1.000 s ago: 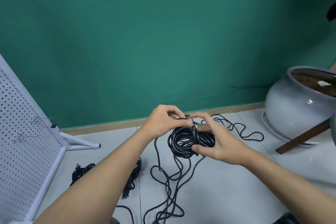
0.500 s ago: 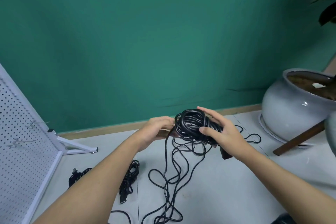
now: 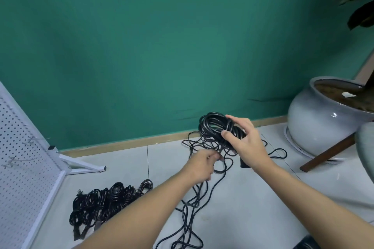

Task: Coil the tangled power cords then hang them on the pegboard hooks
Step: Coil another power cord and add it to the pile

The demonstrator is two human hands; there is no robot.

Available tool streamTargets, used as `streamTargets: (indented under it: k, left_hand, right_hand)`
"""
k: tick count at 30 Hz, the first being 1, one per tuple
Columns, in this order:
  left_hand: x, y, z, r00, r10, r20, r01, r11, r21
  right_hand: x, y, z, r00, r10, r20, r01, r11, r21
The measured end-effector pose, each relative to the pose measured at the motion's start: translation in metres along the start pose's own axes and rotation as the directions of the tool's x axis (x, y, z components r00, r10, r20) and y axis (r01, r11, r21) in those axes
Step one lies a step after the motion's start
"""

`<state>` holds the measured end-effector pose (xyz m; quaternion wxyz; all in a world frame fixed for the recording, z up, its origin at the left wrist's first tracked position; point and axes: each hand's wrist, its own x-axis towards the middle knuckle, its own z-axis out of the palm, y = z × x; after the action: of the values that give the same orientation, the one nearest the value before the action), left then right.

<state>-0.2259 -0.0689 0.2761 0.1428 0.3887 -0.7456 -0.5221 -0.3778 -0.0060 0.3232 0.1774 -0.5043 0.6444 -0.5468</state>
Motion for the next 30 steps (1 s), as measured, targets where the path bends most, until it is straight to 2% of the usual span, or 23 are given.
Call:
streamTargets:
  k: [2, 5, 10, 14, 17, 19, 23, 26, 28, 30]
  left_hand:
    - [-0.007, 0.006, 0.014, 1.000, 0.007, 0.015, -0.008, 0.997, 0.074]
    - [-0.012, 0.014, 0.016, 0.998, 0.046, 0.041, -0.055, 0.962, 0.268]
    - [-0.014, 0.032, -0.006, 0.968, 0.230, 0.104, -0.250, 0.823, 0.511]
    - [-0.004, 0.036, -0.048, 0.882, 0.460, 0.101, -0.407, 0.638, 0.654]
    - [0.000, 0.032, -0.067, 0.812, 0.583, 0.034, -0.503, 0.668, 0.548]
    - [-0.002, 0.032, -0.074, 0.803, 0.594, -0.045, -0.516, 0.731, 0.448]
    - [-0.012, 0.036, -0.078, 0.865, 0.486, -0.128, -0.460, 0.868, 0.186]
    - [-0.013, 0.036, -0.078, 0.885, 0.424, -0.192, -0.405, 0.905, 0.129]
    - [-0.012, 0.034, -0.078, 0.892, 0.401, -0.208, -0.388, 0.916, 0.102]
    - [-0.010, 0.029, -0.078, 0.896, 0.383, -0.224, -0.367, 0.923, 0.114]
  right_hand:
    - [0.004, 0.009, -0.006, 0.998, -0.057, -0.019, 0.053, 0.985, -0.163]
    - [0.007, 0.028, -0.014, 0.992, -0.104, 0.069, 0.122, 0.926, -0.358]
    - [0.009, 0.040, -0.018, 0.981, -0.050, 0.190, 0.136, 0.871, -0.473]
    - [0.008, 0.030, -0.017, 0.945, -0.058, 0.323, 0.200, 0.883, -0.425]
    - [0.001, 0.012, -0.011, 0.907, -0.057, 0.417, 0.195, 0.934, -0.298]
    - [-0.005, -0.001, -0.006, 0.883, -0.060, 0.466, 0.192, 0.951, -0.243]
    - [-0.013, -0.007, -0.004, 0.831, -0.054, 0.553, 0.221, 0.945, -0.241]
    - [-0.016, -0.008, -0.004, 0.832, -0.054, 0.552, 0.182, 0.966, -0.181]
    - [-0.015, -0.011, -0.006, 0.840, -0.040, 0.542, 0.108, 0.990, -0.094]
    - [-0.012, -0.011, -0.010, 0.853, 0.036, 0.521, -0.024, 0.999, -0.030]
